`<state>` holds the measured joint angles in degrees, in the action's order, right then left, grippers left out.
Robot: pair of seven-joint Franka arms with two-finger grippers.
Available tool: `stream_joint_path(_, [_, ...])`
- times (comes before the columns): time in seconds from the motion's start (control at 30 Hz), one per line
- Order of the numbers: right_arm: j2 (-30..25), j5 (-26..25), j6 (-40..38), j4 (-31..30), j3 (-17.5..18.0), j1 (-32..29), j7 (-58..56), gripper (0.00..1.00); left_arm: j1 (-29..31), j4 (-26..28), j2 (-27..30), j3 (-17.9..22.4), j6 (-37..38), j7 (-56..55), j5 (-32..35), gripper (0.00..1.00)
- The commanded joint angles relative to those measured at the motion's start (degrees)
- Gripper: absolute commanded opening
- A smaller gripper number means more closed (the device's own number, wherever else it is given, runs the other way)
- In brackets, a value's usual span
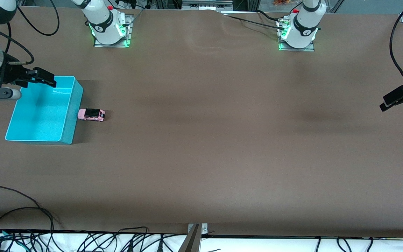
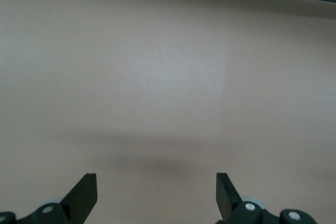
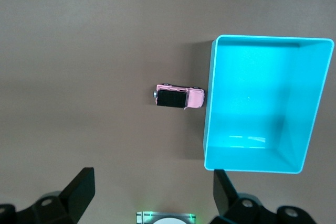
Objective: Wind and store pink jeep toy
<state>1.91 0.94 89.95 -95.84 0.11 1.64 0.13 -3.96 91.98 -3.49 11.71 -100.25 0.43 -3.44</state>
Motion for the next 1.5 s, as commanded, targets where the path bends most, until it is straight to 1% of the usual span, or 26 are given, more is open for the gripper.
stream_joint_path(0.0, [-1.38, 0.20, 3.74, -3.73, 0.33, 0.03, 0.75, 1.00, -0.96, 0.66, 1.29, 0.68, -0.12, 1.41, -1.57, 1.00])
stream_joint_path(0.17, [-2.08, 0.11, 8.21, -8.65, 0.68, 0.03, 0.75, 1.00, -1.14, 0.13, 1.03, 0.77, -0.21, 1.24, -1.57, 1.00])
stream_joint_path(0.27, [-2.26, 0.20, 11.55, -11.55, 1.91, 0.03, 0.75, 1.00, -1.05, -0.13, 1.03, 0.77, -0.21, 1.33, -1.65, 1.00])
stream_joint_path(0.37, [-2.00, 0.11, 14.54, -13.57, 2.00, 0.03, 1.88, 1.00, -1.31, -0.57, 1.03, 0.77, -0.21, 1.24, -1.48, 1.00])
stream_joint_path(0.5, [-2.26, 0.11, 19.99, -18.14, 2.17, 0.03, 2.94, 1.00, -1.31, -1.36, 0.94, 0.77, -0.12, 1.15, -1.57, 1.00])
stream_joint_path(0.67, [-2.35, 0.20, 23.86, -22.54, 2.97, 0.03, 2.94, 1.00, -1.23, -1.36, 0.41, 0.86, -0.21, 1.24, -1.30, 1.00])
stream_joint_path(0.87, [-2.70, 0.29, 29.84, -27.46, 2.97, -0.06, 2.94, 1.00, -0.87, -1.36, 0.15, 0.86, -0.12, 1.24, -1.39, 1.00])
stream_joint_path(1.1, [-2.79, 0.20, 33.44, -30.98, 2.88, -0.23, 2.85, 1.00, -0.70, -1.27, 0.06, 0.86, -0.03, 1.24, -1.39, 1.00])
stream_joint_path(1.3, [-2.87, 0.29, 38.89, -35.63, 2.88, -0.32, 3.12, 1.00, -0.70, -1.27, 0.06, 0.86, -0.03, 1.24, -1.39, 1.00])
stream_joint_path(1.47, [-2.79, 0.20, 43.64, -40.03, 2.79, -0.85, 6.19, 1.00, -0.61, -1.27, -0.20, 0.86, -0.03, 1.24, -1.39, 1.00])
